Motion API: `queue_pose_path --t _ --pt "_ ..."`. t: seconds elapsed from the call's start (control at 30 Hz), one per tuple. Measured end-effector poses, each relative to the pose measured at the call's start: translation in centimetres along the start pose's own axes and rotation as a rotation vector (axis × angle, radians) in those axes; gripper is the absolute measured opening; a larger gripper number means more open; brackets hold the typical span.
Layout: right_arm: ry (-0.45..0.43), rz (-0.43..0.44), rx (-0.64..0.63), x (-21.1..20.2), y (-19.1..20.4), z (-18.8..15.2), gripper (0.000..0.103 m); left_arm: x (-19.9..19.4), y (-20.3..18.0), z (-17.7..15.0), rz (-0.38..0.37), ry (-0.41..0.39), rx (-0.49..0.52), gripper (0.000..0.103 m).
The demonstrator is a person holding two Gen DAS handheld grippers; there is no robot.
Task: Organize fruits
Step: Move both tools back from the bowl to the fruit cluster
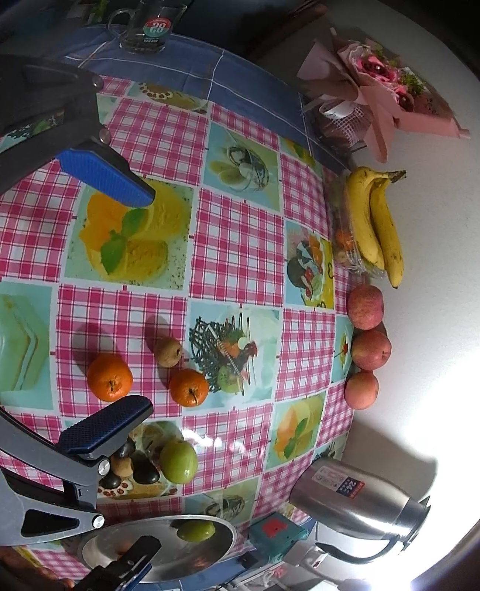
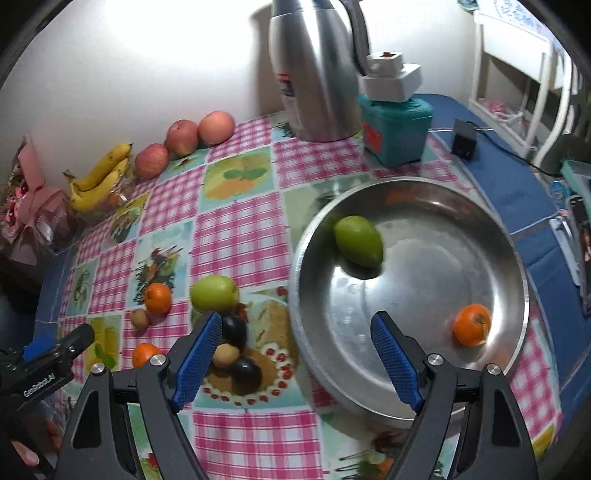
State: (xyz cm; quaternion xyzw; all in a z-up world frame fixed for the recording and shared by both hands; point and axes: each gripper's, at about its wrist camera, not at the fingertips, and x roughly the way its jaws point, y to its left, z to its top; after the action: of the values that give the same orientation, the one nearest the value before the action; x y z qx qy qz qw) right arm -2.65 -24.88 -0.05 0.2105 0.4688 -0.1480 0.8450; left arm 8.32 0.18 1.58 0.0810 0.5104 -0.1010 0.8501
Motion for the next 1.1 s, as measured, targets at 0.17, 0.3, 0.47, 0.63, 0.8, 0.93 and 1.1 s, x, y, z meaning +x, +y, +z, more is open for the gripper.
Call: queue_pose_path --t 0.17,0.3,0.47,0.63,0.8,0.93,1.1 --pt "-0.006 0.025 -0.017 0.4 1.1 -0.3 0.084 0.3 1.2 0.1 -0.003 0.007 -0.035 0.103" --pt "-0.009 0.049 -0.038 0.5 2.1 -0.3 0.084 0.3 1.9 0.2 0.001 0.005 -0.049 0.103" --pt "0.008 0.114 -0.095 0.7 3.8 -0.6 0.083 0.7 2.4 0.2 -0.028 0.015 -0.090 0.103" --pt "0.033 0.127 -0.143 1.4 5.1 -1.1 0.083 0.9 2.0 0.2 -0.083 0.013 -0.118 0.103" --pt "0.086 0.118 -0.157 2.6 5.7 -1.4 0.083 1.5 0.9 0.1 -0.107 0.035 -0.085 0.103" --pt "0.118 0.108 -0.180 3.2 5.8 -1.8 0.082 2.4 -0.1 -0.1 -0.121 0.080 -0.043 0.103" --pt "0.162 0.098 -0.197 4.1 5.8 -2.3 0.075 3.8 -1.9 -0.9 -0.156 0.140 -0.004 0.103"
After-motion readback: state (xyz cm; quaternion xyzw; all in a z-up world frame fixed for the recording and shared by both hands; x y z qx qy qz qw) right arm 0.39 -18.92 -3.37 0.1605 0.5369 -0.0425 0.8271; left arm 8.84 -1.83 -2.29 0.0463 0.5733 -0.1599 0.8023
